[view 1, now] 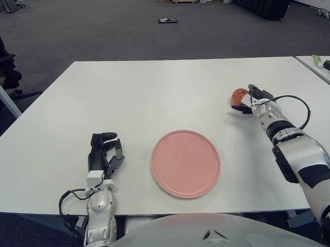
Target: Put the apple into the plate.
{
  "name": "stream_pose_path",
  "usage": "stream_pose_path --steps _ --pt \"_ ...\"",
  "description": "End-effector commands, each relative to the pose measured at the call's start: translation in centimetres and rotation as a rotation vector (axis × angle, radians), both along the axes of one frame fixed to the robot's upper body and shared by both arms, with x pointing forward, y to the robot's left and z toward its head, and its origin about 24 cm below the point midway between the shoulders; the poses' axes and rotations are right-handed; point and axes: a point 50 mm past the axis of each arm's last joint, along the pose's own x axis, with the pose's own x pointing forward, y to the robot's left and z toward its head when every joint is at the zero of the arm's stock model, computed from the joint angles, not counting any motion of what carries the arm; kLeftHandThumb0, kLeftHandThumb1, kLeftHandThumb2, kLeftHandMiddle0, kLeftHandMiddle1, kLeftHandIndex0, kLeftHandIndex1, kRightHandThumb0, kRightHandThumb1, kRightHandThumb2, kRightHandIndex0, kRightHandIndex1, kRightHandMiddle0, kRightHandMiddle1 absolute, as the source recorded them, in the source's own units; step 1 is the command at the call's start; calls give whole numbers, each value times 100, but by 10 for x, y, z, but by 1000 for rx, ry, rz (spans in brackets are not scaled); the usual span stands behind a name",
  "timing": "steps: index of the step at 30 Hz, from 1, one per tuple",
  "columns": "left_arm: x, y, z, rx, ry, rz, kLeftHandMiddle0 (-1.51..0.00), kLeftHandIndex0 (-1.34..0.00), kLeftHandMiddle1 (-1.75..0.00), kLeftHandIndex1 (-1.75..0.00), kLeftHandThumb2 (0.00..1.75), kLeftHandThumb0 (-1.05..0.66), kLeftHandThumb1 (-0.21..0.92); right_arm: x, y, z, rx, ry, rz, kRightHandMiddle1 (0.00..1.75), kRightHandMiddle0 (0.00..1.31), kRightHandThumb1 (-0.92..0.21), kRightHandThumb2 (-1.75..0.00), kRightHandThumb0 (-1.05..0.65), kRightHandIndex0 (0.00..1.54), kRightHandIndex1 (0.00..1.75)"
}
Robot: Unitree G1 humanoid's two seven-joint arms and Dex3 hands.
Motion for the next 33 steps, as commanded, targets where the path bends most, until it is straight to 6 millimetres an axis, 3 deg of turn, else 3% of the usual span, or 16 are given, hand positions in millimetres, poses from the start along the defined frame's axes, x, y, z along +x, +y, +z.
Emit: stream_pose_path --steps 1,9,23,29,33 --pt "-6 -1 -8 -15 51 8 -41 -25 -156 -175 66 -36 83 3 12 0 -15 22 44 0 0 -78 -51 -86 0 0" --pt "-8 -2 -8 -11 56 10 -42 -25 -155 -175 67 -36 82 8 28 1 -30 47 101 0 0 -74 -57 -83 0 0" --pt "-12 -2 -8 -12 56 30 -44 -27 -153 -175 72 -36 78 6 30 -3 -14 78 108 0 0 -70 -67 -79 0 0" --pt "-14 -1 -9 -13 65 45 -42 -25 -152 -175 68 -36 82 2 29 -8 -9 108 109 0 0 -71 -69 -79 1 0" --pt "-14 -1 -9 -10 66 47 -42 -24 -153 -175 64 -35 84 2 28 -9 -9 115 109 6 0 -74 -68 -78 2 10"
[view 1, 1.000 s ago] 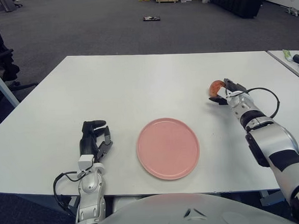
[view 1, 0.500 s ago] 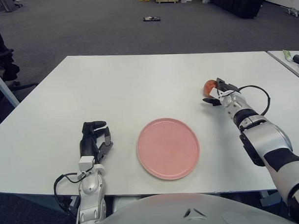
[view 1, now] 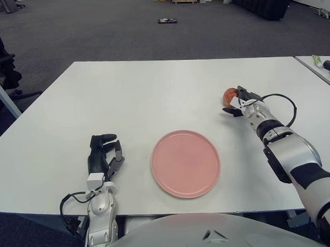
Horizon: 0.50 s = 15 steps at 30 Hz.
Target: Put the apple into the plate.
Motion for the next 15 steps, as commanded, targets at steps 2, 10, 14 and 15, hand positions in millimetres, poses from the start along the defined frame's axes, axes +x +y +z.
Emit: stream_pose_path --steps 2,10,14,15 --pt "-8 1 -8 -10 61 21 -41 -23 -152 -175 62 -35 85 -4 3 -8 3 51 12 15 0 -74 -67 -78 1 22" --pt "-9 1 -8 -13 63 24 -40 -22 -152 -175 60 -35 87 -4 4 -8 4 37 11 106 0 -65 -79 -70 3 98" --pt "-9 2 -7 -13 52 28 -40 -22 -153 -175 60 -35 87 -3 5 -6 22 -3 5 157 24 -55 -96 -54 13 132" --pt "-9 2 -7 -13 51 28 -40 -22 -153 -175 60 -35 87 -3 6 -6 25 -8 4 163 32 -53 -100 -50 17 139"
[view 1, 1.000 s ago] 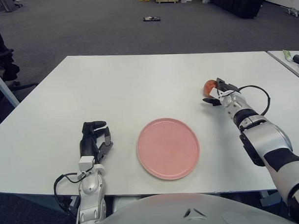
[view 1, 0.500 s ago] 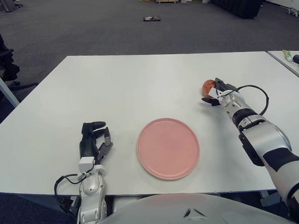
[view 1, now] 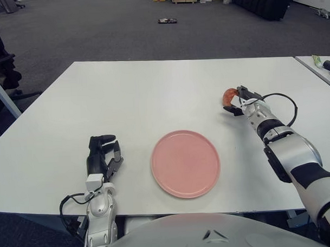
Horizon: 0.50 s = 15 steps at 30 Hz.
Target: Put the apple into the plate.
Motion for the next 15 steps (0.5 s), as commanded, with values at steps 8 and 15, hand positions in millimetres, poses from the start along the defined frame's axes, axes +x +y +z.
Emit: stream_pose_path --steps 8,15 --pt "-7 0 -7 -9 47 24 -40 -23 -155 -175 61 -35 86 -5 6 -9 55 -21 -17 174 51 -40 -112 -15 52 142" --pt "-7 0 -7 -13 55 28 -40 -23 -156 -175 63 -35 85 -5 6 -8 49 -47 -16 175 52 -30 -122 -2 70 140"
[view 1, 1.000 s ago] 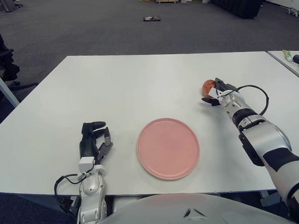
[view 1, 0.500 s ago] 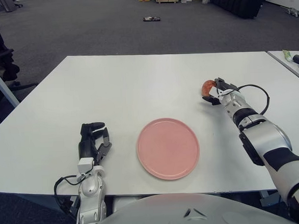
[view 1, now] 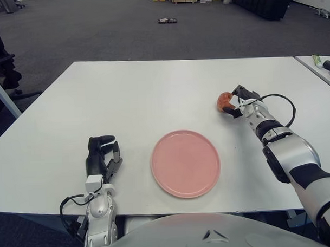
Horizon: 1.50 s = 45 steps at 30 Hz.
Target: Put the apple into the plate.
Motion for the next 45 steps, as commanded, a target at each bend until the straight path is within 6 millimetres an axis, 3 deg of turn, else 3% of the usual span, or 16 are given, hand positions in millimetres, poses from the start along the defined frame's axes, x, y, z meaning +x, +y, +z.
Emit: stream_pose_path --steps 1,19,45 --pt "-6 0 -8 -15 57 14 -40 -23 -156 -175 63 -35 85 -5 2 -7 7 11 1 175 52 -30 -123 -2 70 140" --pt "-6 0 -8 -20 44 13 -38 -24 -159 -175 64 -35 85 -4 2 -4 49 -71 -47 175 54 -13 -149 0 78 162" --pt "-2 1 -10 -19 51 9 -39 -24 -158 -175 64 -36 84 6 9 13 132 -227 -93 175 50 -14 -151 -1 78 168"
